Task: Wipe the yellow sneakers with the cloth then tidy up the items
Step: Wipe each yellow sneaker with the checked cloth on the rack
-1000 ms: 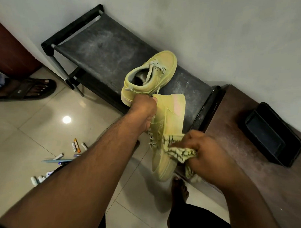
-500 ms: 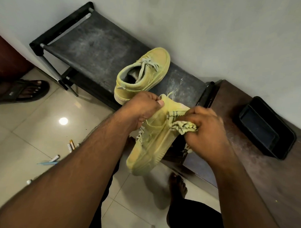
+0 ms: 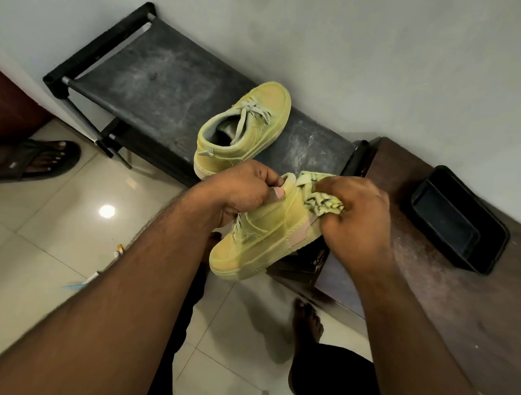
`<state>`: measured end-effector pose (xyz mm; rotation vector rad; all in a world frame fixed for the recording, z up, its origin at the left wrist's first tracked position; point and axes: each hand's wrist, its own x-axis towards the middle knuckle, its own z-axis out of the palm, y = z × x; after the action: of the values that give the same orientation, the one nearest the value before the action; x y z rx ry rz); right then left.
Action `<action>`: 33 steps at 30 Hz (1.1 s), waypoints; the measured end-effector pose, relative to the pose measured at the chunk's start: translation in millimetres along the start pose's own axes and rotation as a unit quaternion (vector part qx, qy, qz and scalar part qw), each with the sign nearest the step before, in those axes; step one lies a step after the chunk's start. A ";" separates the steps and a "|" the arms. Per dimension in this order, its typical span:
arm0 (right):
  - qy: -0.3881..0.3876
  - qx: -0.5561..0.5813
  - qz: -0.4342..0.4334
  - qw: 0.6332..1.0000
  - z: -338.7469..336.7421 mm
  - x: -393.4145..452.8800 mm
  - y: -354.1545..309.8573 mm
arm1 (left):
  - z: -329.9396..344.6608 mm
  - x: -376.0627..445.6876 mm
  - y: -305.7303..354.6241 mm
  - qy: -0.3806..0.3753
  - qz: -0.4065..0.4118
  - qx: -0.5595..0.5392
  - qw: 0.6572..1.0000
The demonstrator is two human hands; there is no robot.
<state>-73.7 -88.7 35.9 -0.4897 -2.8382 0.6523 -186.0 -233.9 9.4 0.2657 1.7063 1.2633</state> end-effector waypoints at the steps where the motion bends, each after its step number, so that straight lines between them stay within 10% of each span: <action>1: -0.010 0.010 -0.032 0.999 1.6 -3.6 -3.8 | -1.4 0.0 0.0 -0.006 0.001 0.002 1.000; 15: -0.023 0.013 0.031 0.999 7.4 -2.5 -1.7 | 3.7 2.8 0.0 0.014 -0.028 0.046 0.998; 21: 0.006 -0.032 -0.072 0.997 20.5 -22.9 -33.8 | 1.8 5.3 -0.5 0.062 -0.039 -0.004 0.997; 26: 0.022 -0.063 0.042 0.997 20.4 -0.8 -15.2 | 6.1 5.7 -1.0 0.044 -0.042 -0.011 0.998; 33: -0.005 -0.001 -0.061 0.998 13.3 -7.1 -17.7 | -3.8 5.6 -1.7 0.063 -0.029 -0.019 0.997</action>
<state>-75.4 -111.4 31.4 -0.3122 -2.8513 0.6310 -191.2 -233.4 4.9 0.1147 1.7805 1.2917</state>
